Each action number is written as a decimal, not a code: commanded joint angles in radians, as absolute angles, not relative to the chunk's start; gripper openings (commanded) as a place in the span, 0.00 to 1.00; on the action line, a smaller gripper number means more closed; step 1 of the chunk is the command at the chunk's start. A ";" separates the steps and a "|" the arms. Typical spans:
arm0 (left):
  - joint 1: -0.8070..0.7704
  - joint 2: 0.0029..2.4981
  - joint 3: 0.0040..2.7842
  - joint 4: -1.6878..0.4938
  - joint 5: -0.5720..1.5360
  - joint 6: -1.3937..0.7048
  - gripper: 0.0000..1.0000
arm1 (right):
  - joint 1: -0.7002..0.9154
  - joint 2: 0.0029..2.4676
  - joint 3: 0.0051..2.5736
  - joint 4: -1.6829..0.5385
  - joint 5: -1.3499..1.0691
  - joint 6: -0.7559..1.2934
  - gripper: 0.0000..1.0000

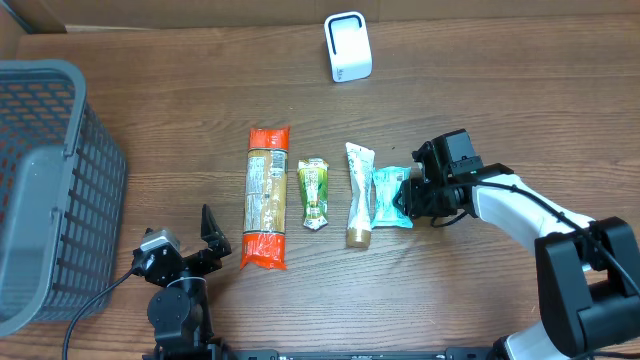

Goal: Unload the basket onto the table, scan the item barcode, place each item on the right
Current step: 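Grasp the tissue pack with the right gripper and drag it right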

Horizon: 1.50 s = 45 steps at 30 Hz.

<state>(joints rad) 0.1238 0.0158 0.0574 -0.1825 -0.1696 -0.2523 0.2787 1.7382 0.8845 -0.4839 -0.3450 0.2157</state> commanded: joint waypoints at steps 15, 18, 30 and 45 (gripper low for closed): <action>0.118 0.004 0.057 -0.183 -0.184 -0.236 1.00 | 0.109 1.828 1.034 -0.708 -0.341 0.204 0.59; 0.118 0.004 0.057 -0.183 -0.184 -0.236 1.00 | 0.109 1.827 1.137 -0.791 -0.341 0.177 0.60; 0.118 0.004 0.057 -0.183 -0.184 -0.236 1.00 | 0.137 1.818 1.266 -1.044 -0.503 0.096 0.59; 0.118 0.004 0.057 -0.183 -0.184 -0.236 1.00 | 0.270 1.818 1.079 -0.865 -0.505 0.241 0.57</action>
